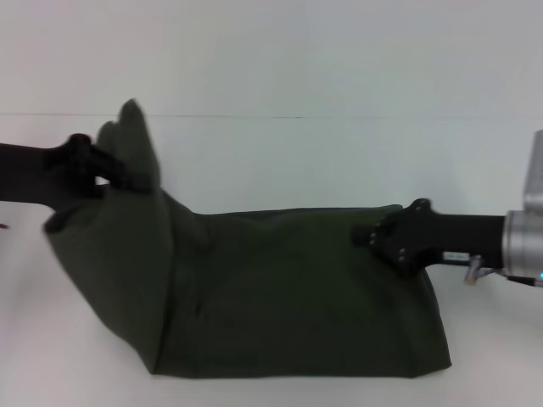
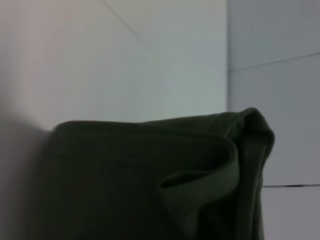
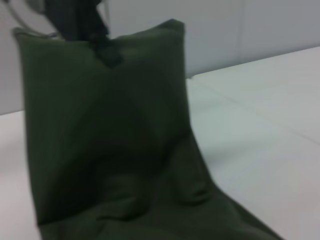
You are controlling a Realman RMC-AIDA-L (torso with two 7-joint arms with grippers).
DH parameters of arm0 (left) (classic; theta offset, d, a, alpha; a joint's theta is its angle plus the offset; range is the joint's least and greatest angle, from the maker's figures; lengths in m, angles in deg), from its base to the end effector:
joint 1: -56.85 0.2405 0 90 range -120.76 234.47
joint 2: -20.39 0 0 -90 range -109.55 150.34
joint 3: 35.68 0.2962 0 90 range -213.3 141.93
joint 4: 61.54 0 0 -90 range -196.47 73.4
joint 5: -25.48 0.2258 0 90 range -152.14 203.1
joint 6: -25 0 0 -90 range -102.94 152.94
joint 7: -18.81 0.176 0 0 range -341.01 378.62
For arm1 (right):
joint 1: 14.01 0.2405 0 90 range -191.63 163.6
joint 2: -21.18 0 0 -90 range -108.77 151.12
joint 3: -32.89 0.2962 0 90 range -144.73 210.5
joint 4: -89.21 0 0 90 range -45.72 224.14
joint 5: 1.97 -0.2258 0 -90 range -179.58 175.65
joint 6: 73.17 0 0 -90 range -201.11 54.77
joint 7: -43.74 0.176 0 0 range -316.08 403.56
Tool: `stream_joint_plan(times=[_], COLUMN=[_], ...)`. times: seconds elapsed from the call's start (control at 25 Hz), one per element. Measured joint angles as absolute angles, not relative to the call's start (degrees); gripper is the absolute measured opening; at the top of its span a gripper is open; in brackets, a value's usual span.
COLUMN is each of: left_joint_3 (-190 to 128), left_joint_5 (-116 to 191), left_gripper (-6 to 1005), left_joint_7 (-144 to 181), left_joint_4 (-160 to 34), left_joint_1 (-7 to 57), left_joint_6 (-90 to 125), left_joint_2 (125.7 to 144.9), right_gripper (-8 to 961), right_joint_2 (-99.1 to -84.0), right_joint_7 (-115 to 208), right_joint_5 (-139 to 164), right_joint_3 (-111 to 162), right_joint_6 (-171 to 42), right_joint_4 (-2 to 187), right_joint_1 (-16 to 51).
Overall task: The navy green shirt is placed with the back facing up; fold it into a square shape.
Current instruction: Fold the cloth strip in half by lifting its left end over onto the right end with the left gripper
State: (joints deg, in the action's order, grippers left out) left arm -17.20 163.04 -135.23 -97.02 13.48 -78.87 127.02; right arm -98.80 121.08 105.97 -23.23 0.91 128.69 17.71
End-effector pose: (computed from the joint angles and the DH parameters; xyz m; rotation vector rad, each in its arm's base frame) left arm -0.2787 0.4154 0.0605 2.0869 2.2027 0.6205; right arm 0.2678 0.4018 -0.0809 -2.7301 0.4408 0.5002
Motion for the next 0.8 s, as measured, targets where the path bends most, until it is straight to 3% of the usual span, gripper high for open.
stream_joint_plan(times=[0.32,0.52,0.6,0.8], left_joint_3=[-16.8,-17.4,-17.2,-17.0], left_joint_5=[157.2,154.5,152.6,149.9], left_gripper=[56,56,56,57], left_joint_7=[-135.0,-132.4,-131.0,-127.3], left_joint_4=[-93.8,-91.9,-90.6,-86.1], left_joint_1=[13.6,14.0,14.3,14.2], left_joint_6=[-76.9,-71.9,-70.1,-67.4], left_joint_2=[133.46,138.47,139.78,140.68], right_gripper=[-1,0,1,4], right_joint_2=[-98.76,-98.74,-98.75,-98.74], right_joint_7=[121.1,120.9,120.3,117.5], right_joint_5=[104.7,104.5,104.5,104.5], right_joint_3=[-13.4,-10.6,-9.8,-5.9], right_joint_6=[0.6,0.6,0.5,0.4], right_joint_4=[128.6,128.4,127.7,125.3], right_joint_1=[14.9,14.0,13.8,14.1])
